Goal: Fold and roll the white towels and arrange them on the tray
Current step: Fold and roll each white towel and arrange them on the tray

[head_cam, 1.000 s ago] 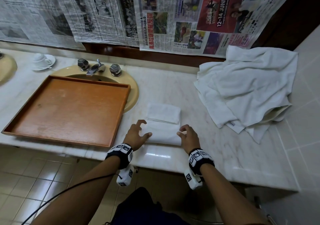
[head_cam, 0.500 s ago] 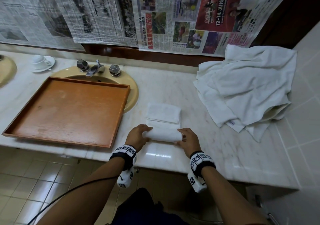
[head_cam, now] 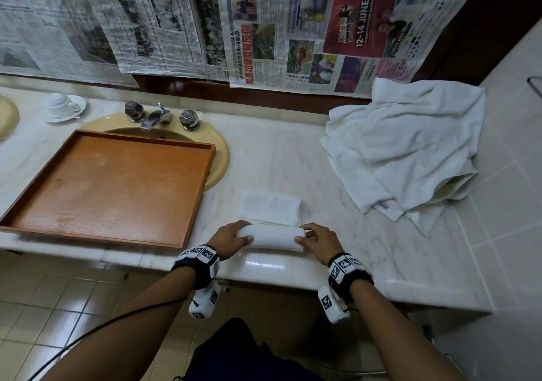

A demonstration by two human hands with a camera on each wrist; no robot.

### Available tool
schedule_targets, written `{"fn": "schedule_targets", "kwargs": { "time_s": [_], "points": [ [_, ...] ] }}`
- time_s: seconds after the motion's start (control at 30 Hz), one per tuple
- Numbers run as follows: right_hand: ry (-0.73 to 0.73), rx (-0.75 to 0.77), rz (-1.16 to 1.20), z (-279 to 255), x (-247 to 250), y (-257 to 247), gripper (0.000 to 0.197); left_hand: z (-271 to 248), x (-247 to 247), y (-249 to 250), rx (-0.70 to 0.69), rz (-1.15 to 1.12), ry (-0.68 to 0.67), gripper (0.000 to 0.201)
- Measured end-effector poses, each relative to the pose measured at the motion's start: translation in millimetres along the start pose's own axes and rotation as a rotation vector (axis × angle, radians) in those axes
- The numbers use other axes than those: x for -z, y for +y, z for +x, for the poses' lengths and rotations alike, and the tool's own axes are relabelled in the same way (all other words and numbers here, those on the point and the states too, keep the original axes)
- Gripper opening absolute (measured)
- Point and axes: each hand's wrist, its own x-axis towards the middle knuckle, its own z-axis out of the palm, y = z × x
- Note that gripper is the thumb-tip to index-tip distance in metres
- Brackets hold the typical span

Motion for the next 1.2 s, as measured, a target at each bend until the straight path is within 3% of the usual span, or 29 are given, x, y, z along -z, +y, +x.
{"fn": "schedule_targets", "kwargs": {
  "time_s": [0.13,0.2,0.27,0.33,0.4,0.63,0.8,0.93,1.0,1.2],
  "points": [
    [0.025,-0.050,-0.031,8,-3,-2,0.037,4,-3,8,-0.008,0.048,0.016,0.040],
    [0.031,-0.068,-0.052,11,-5,0,0.039,2,-6,11,-0.028,0.160,0.167,0.043],
    [0.034,-0.079,-0.063,11,-5,1,0.040,-1,-8,18,-0.187,0.310,0.296,0.046],
    [0.036,-0.080,-0.065,12,-6,0,0.040,-3,-11,25,-0.366,0.355,0.263,0.049],
    [0.027,-0.080,-0.068,12,-5,-1,0.038,-3,-17,31,-0.429,0.393,0.183,0.054],
    [-0.071,-0.078,-0.087,15,7,-10,0.038,10,-16,31,-0.430,0.463,0.088,0.054],
    [-0.030,0.105,-0.086,24,25,-24,0.016,3,-21,17,-0.450,0.497,0.083,0.052],
    [-0.219,0.145,-0.352,33,16,-20,0.049,-10,-25,0,-0.489,0.481,0.075,0.051],
    [-0.294,0.221,-0.513,34,5,-16,0.052,-16,-26,-5,-0.496,0.461,0.073,0.051],
    [-0.244,0.308,-0.514,40,0,-13,0.019,-19,-24,-3,-0.471,0.434,0.066,0.050]
  ]
}}
